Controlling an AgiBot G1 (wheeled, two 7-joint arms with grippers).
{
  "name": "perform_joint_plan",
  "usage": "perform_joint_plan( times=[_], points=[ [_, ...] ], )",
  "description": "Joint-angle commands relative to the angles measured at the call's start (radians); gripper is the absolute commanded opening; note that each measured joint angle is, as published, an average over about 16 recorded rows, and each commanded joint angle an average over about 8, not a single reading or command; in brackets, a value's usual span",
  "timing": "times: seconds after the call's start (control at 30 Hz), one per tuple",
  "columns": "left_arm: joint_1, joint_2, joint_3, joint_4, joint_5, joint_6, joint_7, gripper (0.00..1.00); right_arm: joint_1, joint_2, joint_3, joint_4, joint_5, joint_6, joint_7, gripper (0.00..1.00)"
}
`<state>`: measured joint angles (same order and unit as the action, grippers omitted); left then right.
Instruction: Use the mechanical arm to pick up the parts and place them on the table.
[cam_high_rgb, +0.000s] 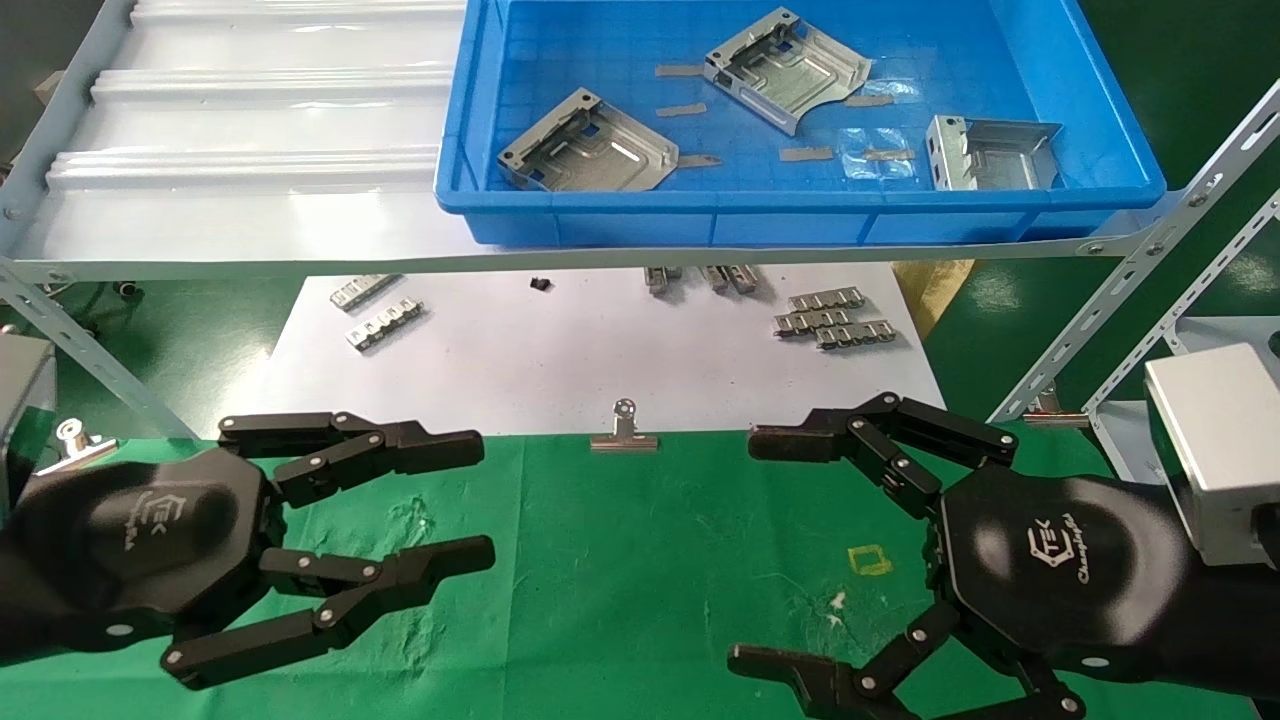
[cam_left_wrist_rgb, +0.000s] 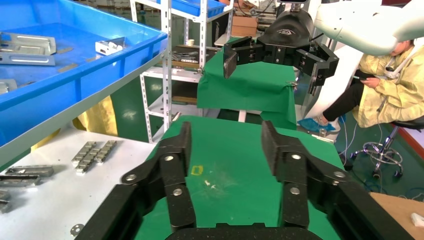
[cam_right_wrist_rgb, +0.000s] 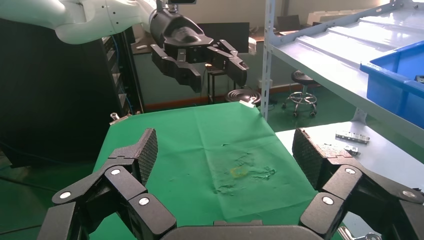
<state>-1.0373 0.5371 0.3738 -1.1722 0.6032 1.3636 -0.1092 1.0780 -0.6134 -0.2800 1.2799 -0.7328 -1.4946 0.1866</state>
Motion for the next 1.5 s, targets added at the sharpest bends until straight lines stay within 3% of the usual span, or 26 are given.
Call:
perform_joint_plan(
  times=[0.03, 0.4, 0.5, 0.63, 0.9, 1.23, 1.3, 1.5],
  points=[
    [0.0, 0.0, 0.0, 0.0, 0.0, 0.0, 0.0, 0.0, 0.0, 0.0, 0.0, 0.0, 0.0, 0.0, 0.0, 1.0],
    [0.0, 0.0, 0.0, 0.0, 0.0, 0.0, 0.0, 0.0, 0.023, -0.003, 0.0, 0.006, -0.016, 0.012, -0.001, 1.0],
    [0.0, 0.0, 0.0, 0.0, 0.0, 0.0, 0.0, 0.0, 0.092, -0.027, -0.01, 0.006, -0.06, 0.052, 0.016, 1.0],
    [0.0, 0.0, 0.0, 0.0, 0.0, 0.0, 0.0, 0.0, 0.252, -0.104, -0.05, -0.039, -0.175, 0.146, 0.064, 1.0],
    [0.0, 0.0, 0.0, 0.0, 0.0, 0.0, 0.0, 0.0, 0.583, -0.332, -0.18, -0.355, -0.465, 0.336, 0.133, 1.0],
    [0.0, 0.0, 0.0, 0.0, 0.0, 0.0, 0.0, 0.0, 0.84, -0.57, -0.287, -0.871, -0.695, 0.533, 0.055, 0.98],
    [0.0, 0.0, 0.0, 0.0, 0.0, 0.0, 0.0, 0.0, 0.87, -0.604, -0.302, -0.951, -0.722, 0.56, 0.039, 0.8],
    [0.0, 0.0, 0.0, 0.0, 0.0, 0.0, 0.0, 0.0, 0.93, -0.685, -0.334, -1.119, -0.778, 0.657, 0.007, 0.07]
  ],
)
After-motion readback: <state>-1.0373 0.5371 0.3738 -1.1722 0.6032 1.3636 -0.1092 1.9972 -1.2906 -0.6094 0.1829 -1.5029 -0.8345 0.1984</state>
